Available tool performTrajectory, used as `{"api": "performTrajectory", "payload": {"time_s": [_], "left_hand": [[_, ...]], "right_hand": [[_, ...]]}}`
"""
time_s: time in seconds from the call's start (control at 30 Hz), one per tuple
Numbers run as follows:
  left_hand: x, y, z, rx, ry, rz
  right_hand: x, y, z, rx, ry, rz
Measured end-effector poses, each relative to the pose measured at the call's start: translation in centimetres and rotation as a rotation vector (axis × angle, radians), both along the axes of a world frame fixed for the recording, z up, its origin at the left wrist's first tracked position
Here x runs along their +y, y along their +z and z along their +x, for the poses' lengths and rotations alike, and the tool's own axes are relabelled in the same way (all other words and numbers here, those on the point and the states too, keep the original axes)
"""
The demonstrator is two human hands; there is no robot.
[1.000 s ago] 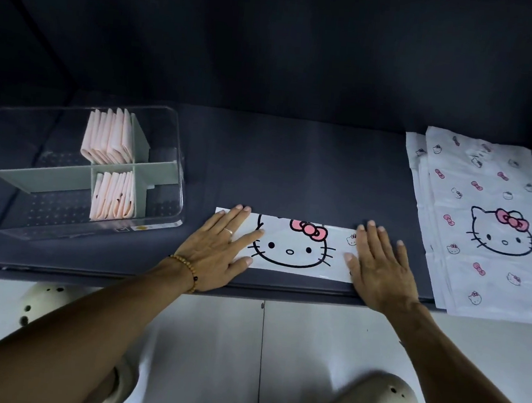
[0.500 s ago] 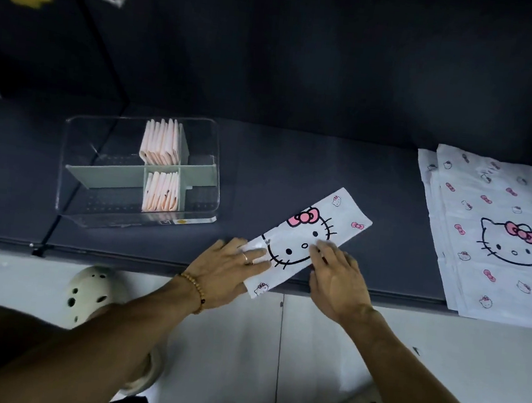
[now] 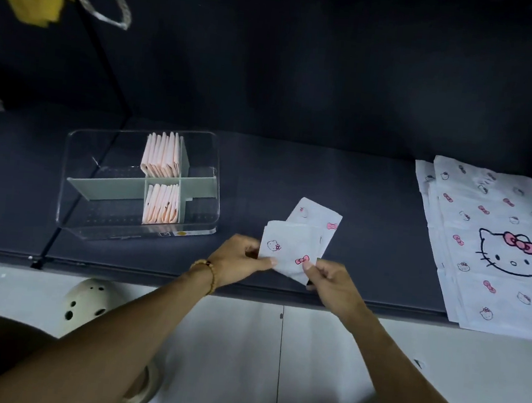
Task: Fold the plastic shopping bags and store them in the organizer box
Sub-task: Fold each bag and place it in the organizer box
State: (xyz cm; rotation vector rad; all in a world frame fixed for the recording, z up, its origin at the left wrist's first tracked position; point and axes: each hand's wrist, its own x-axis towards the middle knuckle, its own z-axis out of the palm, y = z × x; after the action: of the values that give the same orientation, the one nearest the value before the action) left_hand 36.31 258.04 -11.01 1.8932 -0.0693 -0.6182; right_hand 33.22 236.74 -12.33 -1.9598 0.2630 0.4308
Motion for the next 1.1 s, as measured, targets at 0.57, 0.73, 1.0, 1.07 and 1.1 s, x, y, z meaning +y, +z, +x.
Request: {"api": "performTrajectory", "payload": {"time_s": [0.57, 0.73, 1.0, 1.07, 1.1], "left_hand": [[-3.7, -2.9, 2.6, -0.123, 0.081, 0.571], [-3.4, -3.0, 2.6, -0.298, 0.104, 0.802], [-2.8, -4.7, 5.7, -0.689, -0.478, 0.821], [-3.1, -4.6, 5.5, -0.709, -0.52, 0.905], [-3.4, -4.4, 5.0, -0.748, -0.499, 0.959]], "right_hand": [[1.4, -1.6, 3.4, -0.06, -0.074, -0.617], [1.8, -1.8, 4.6, -0.018, -0.078, -0.623], [0.1, -1.4, 5.4, 0.0, -0.115, -0.498], [-0.6, -1.3, 5.4, -0.039, -0.11, -0.562], [-0.9, -1.1, 5.2, -0.131, -0.132, -0.648]]}}
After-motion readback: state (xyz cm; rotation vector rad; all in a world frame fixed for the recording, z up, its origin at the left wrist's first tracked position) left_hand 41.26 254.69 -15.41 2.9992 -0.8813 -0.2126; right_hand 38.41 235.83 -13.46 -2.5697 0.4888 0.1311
